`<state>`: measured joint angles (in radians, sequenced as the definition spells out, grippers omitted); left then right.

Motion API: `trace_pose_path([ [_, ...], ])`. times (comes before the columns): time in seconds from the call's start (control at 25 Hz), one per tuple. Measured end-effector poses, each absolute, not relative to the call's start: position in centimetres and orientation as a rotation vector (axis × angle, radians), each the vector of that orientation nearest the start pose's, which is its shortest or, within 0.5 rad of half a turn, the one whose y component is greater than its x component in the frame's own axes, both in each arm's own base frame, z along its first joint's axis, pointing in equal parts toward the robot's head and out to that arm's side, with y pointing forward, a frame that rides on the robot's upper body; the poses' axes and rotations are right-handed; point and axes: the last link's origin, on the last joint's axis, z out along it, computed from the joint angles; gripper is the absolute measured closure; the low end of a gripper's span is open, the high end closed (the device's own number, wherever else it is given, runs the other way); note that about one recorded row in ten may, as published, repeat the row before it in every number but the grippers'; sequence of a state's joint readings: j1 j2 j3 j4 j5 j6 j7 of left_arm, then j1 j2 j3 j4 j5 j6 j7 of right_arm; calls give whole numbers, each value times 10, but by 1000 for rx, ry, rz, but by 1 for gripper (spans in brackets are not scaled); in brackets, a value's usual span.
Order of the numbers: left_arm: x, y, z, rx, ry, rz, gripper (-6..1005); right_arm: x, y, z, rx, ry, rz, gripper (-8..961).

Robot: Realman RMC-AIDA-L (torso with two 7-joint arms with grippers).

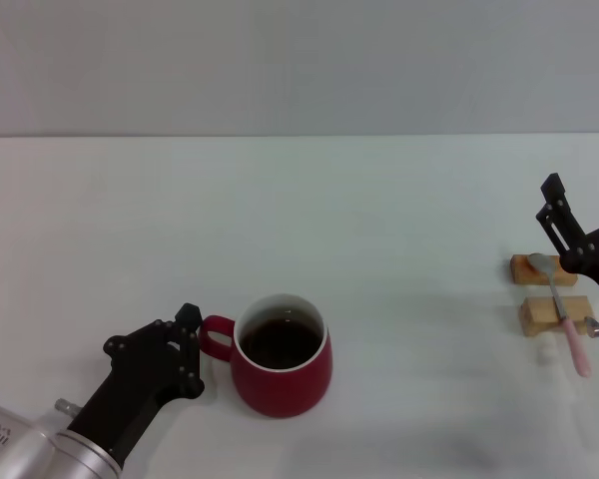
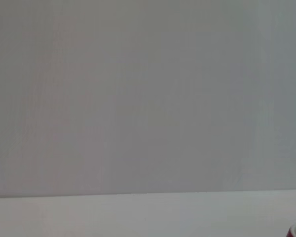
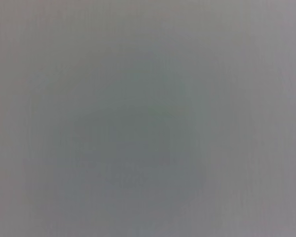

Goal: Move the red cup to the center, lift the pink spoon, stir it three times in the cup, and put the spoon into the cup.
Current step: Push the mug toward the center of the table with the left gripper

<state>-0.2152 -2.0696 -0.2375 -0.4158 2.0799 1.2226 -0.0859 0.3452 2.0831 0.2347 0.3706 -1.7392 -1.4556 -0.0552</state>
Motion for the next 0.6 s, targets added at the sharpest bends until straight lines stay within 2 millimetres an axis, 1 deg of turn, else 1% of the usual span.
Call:
trace_pose_path([
  [0.24,-307,224,-98,-1918,-661,-783,998,289,275,-44,-1571,433,869,248],
  [0.32,-319,225,-87,-1838,-672,-746,998,289,275,-44,-1570,430,872,247],
  [0.36,-319,225,-87,-1838,-672,-746,998,289,275,-44,-1570,430,872,247],
  [0.4,-328,225,-79,-1785,-678,-721,998,289,275,-44,-1569,429,873,247],
  [0.44,-328,225,-79,-1785,-678,-721,998,289,275,-44,-1569,429,873,247],
  [0.48,-332,225,-75,-1759,-681,-713,998,289,275,-44,-1569,428,873,246],
  [0.56,-340,225,-65,-1704,-682,-699,998,288,276,-44,-1570,426,874,245],
  [0.6,-346,224,-57,-1658,-674,-693,997,288,277,-44,-1573,425,875,245],
])
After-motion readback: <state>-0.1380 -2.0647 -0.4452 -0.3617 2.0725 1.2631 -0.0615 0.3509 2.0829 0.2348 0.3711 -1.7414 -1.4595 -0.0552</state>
